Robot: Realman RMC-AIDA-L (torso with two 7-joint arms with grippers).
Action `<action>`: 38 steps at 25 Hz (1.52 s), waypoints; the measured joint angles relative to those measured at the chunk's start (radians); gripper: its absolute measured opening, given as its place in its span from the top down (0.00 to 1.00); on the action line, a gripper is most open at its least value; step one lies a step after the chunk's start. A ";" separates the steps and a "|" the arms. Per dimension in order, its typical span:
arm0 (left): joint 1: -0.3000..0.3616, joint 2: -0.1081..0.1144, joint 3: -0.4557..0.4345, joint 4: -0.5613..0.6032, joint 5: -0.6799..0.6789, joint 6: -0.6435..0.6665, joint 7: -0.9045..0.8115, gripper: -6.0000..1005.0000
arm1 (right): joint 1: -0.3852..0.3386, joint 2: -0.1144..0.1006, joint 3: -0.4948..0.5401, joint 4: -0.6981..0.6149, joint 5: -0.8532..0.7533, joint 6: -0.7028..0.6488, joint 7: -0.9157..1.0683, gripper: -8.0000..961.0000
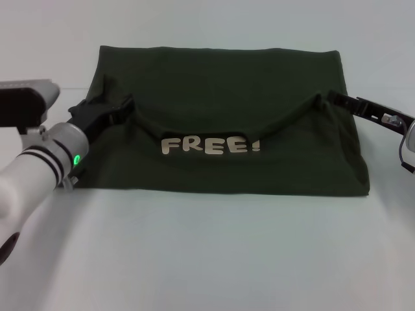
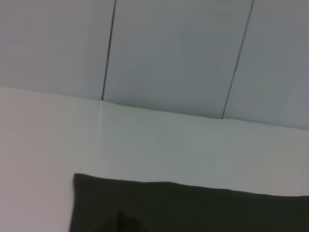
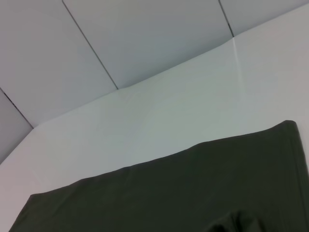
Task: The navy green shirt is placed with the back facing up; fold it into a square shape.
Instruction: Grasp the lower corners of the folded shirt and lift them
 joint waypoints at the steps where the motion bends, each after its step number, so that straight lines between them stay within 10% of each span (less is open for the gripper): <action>1: 0.006 0.000 -0.005 0.000 -0.005 0.009 -0.001 0.33 | 0.000 0.000 0.000 0.001 0.000 -0.002 0.000 0.05; 11: 0.136 0.021 0.032 0.096 -0.020 0.123 -0.384 0.33 | -0.049 -0.012 -0.001 -0.031 -0.010 -0.158 0.000 0.05; 18: 0.268 0.159 0.437 0.128 0.020 0.240 -0.912 0.33 | -0.139 -0.036 -0.003 -0.048 -0.012 -0.360 0.003 0.06; 22: 0.283 0.197 0.504 0.203 0.180 0.333 -1.093 0.33 | -0.170 -0.038 -0.028 -0.053 -0.014 -0.395 -0.001 0.06; 29: 0.245 0.216 0.501 0.328 0.532 0.361 -1.348 0.33 | -0.187 -0.038 -0.075 -0.054 -0.015 -0.404 -0.001 0.06; 38: 0.242 0.221 0.489 0.333 0.617 0.349 -1.388 0.33 | -0.193 -0.034 -0.079 -0.054 -0.015 -0.406 -0.001 0.06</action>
